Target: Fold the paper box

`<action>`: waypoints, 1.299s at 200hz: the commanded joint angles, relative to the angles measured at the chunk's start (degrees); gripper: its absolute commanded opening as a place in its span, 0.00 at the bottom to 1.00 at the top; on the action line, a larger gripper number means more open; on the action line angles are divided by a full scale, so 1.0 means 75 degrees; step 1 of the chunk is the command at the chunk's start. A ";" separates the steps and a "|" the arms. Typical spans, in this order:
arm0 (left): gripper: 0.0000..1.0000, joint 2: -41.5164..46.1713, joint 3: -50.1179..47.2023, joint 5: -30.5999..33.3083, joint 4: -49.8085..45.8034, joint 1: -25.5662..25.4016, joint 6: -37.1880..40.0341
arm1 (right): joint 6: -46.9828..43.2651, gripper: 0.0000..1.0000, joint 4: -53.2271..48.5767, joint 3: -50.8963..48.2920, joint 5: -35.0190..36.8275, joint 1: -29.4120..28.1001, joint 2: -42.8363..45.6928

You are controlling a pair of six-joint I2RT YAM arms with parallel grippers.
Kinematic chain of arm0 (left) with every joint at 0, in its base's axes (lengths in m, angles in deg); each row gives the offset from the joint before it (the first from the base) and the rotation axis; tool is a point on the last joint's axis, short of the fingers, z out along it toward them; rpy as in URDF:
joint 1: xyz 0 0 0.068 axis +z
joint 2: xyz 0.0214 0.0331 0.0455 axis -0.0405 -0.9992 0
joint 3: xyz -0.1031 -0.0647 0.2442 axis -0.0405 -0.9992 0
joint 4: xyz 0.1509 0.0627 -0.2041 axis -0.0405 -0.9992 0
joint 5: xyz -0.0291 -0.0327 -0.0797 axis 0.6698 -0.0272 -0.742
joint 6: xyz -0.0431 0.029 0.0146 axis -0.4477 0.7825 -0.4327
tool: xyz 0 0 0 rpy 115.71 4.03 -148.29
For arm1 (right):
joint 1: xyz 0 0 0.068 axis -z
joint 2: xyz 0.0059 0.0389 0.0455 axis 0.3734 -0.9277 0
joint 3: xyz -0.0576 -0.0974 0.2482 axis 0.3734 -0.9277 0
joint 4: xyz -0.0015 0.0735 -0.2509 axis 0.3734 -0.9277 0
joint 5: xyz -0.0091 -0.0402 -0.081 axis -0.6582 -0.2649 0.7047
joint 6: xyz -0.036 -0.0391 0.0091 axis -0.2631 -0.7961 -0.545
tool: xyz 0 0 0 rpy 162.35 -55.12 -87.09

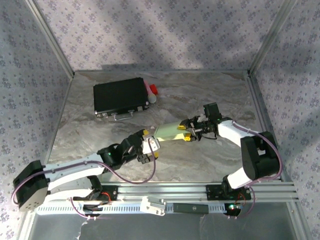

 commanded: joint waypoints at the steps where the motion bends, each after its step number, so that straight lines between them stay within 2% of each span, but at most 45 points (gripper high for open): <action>1: 0.95 -0.0528 0.0268 -0.0434 0.0631 0.0019 0.0795 | -0.0141 0.50 -0.0597 -0.0067 -0.0277 0.0011 0.0248; 24: 0.96 -0.1242 0.0459 0.0077 0.0906 0.0012 0.0996 | -0.0186 0.49 -0.0745 -0.0027 -0.0321 -0.0008 0.0243; 82: 0.94 -0.2347 0.0796 -0.0175 0.1936 0.0182 0.0832 | -0.0122 0.49 -0.0860 -0.0136 -0.0392 -0.0045 0.0346; 98: 0.89 -0.2682 0.0947 -0.0226 0.1918 0.0182 0.0663 | -0.0106 0.49 -0.0863 -0.0121 -0.0407 -0.0061 0.0364; 110: 0.81 -0.2827 0.1073 -0.0200 0.1789 0.0188 0.0459 | -0.0097 0.49 -0.0882 -0.0131 -0.0413 -0.0048 0.0348; 143: 0.67 -0.2780 0.1227 -0.0180 0.1579 0.0170 0.0298 | -0.0094 0.52 -0.0855 -0.0133 -0.0462 -0.0042 0.0284; 186: 0.49 -0.2583 0.1356 -0.0391 0.0854 0.0170 0.0281 | -0.0111 0.62 -0.0847 -0.0054 -0.0490 -0.0039 0.0323; 231: 0.48 -0.2055 0.1543 -0.0544 -0.0096 0.0170 0.0054 | -0.0694 0.72 -0.1639 0.0361 -0.0293 0.0090 0.0757; 260: 0.48 -0.1721 0.2178 -0.1016 -0.1800 0.0199 -0.0246 | -0.1433 0.75 -0.2643 0.0774 0.0203 0.0434 0.1667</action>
